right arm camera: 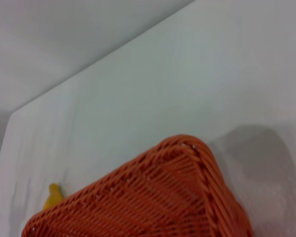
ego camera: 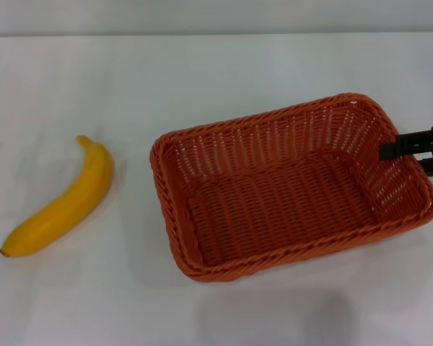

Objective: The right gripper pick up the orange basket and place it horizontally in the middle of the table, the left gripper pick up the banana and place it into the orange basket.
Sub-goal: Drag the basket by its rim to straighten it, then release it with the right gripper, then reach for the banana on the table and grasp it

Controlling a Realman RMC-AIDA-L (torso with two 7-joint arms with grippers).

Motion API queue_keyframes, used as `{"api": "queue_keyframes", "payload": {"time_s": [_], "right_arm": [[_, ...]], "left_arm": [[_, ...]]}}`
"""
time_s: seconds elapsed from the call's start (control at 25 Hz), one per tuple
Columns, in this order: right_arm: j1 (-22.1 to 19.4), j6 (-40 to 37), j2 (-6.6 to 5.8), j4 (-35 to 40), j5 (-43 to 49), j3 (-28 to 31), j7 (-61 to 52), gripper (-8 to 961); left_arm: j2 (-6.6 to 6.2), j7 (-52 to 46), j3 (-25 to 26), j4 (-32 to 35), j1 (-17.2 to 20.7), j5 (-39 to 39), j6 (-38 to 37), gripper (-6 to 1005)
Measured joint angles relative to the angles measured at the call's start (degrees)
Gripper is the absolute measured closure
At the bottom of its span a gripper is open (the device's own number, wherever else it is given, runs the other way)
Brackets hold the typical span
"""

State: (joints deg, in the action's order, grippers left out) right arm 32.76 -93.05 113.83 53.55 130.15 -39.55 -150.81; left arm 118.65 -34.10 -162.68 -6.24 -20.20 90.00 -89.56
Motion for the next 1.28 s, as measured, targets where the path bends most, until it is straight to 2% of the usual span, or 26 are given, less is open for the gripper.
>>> {"api": "queue_keyframes", "payload": {"time_s": [0.16, 0.32, 0.8, 1.04, 1.12, 1.28], "right_arm": [[-0.47, -2.13, -0.28, -0.19, 0.0, 0.15, 0.18, 352], [-0.95, -3.48, 0.5, 0.02, 0.0, 0.12, 0.26, 246], [-1.81, -7.61, 1.02, 0.25, -1.11, -0.58, 0.53, 245], [-1.94, -7.12, -1.33, -0.01, -1.35, 0.77, 3.72, 245], [-2.0, -6.87, -2.17, -0.22, -1.34, 3.16, 6.39, 246], [-2.09, -5.79, -3.01, -2.79, -2.84, 13.75, 17.29, 246]], "left_arm": [[0.0, 0.0, -0.03, 0.0, -0.14, 0.0, 0.01, 152], [-0.06, 0.0, -0.07, 0.0, -0.15, 0.0, 0.16, 153], [-0.09, 0.0, -0.09, 0.0, -0.99, -0.23, 0.18, 156], [-0.22, -4.18, -0.09, -2.43, -1.24, -3.27, 0.16, 157], [-0.27, -9.56, -0.09, -6.12, -1.67, -6.48, -0.24, 157], [-0.91, -23.49, -0.2, -14.97, -2.34, -13.98, -2.74, 158]]}}
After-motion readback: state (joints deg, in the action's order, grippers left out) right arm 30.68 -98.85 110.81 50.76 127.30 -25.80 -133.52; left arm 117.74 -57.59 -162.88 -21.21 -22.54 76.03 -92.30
